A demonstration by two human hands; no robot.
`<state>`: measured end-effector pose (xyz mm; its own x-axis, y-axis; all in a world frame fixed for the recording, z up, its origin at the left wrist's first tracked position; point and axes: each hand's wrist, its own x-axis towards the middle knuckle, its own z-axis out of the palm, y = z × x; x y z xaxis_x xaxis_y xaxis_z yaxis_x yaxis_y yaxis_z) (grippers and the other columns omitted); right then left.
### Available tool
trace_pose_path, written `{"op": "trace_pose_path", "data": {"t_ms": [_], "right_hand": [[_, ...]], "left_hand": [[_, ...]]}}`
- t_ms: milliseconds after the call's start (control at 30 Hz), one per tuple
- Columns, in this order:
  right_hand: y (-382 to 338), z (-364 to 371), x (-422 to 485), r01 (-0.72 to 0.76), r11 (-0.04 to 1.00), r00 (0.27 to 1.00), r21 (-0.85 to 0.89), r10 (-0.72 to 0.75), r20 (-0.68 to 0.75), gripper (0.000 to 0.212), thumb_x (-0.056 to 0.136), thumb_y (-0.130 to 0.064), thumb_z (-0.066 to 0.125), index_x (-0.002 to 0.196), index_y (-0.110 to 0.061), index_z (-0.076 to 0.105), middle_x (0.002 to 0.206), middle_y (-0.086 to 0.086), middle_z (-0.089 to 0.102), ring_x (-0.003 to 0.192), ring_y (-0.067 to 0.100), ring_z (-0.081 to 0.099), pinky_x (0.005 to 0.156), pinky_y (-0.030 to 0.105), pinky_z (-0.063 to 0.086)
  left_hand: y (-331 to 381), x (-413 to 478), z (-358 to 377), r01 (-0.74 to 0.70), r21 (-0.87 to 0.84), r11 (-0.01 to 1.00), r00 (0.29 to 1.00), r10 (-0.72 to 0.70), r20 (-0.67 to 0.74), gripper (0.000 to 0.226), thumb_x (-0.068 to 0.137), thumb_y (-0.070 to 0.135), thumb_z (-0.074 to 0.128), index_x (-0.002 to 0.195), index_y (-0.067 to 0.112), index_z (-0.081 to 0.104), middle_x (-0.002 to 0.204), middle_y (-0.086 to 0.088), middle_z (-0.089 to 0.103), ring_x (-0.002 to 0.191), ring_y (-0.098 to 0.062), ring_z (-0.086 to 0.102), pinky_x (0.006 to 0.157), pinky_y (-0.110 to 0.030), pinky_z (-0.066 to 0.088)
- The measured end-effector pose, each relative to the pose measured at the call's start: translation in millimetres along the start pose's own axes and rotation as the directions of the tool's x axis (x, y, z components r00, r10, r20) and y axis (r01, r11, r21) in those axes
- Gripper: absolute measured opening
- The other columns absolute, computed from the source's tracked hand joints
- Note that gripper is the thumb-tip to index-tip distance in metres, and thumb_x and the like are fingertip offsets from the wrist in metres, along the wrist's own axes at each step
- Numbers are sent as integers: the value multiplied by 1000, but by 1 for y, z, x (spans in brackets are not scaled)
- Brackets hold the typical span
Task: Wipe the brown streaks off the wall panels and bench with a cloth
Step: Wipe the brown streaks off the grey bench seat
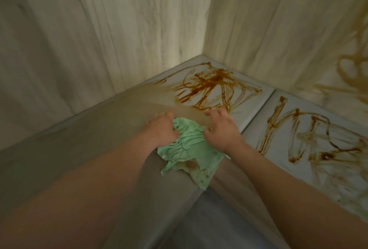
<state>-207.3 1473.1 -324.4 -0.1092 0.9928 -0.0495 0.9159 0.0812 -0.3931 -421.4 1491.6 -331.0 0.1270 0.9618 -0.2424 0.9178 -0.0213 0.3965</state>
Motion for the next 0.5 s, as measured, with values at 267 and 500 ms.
{"op": "trace_pose_path", "data": {"t_ms": [267,500], "right_hand": [[10,-33,-4,-15,998,994,56,9,111,8,91,-24,61,89,-18,56,89,3,59,82,22,56,65,35,46],[7,-106,25,17,919,957,394,99,-272,18,91,-6,53,91,-24,52,83,3,61,69,22,59,54,29,43]], "left_hand": [[34,8,-27,23,-95,995,1000,-23,0,26,96,34,61,103,10,69,81,-4,59,81,-24,60,69,-31,42],[54,14,-98,-162,-302,939,873,-6,-488,21,102,24,53,116,14,67,103,-7,69,91,-26,63,77,-30,46]]}}
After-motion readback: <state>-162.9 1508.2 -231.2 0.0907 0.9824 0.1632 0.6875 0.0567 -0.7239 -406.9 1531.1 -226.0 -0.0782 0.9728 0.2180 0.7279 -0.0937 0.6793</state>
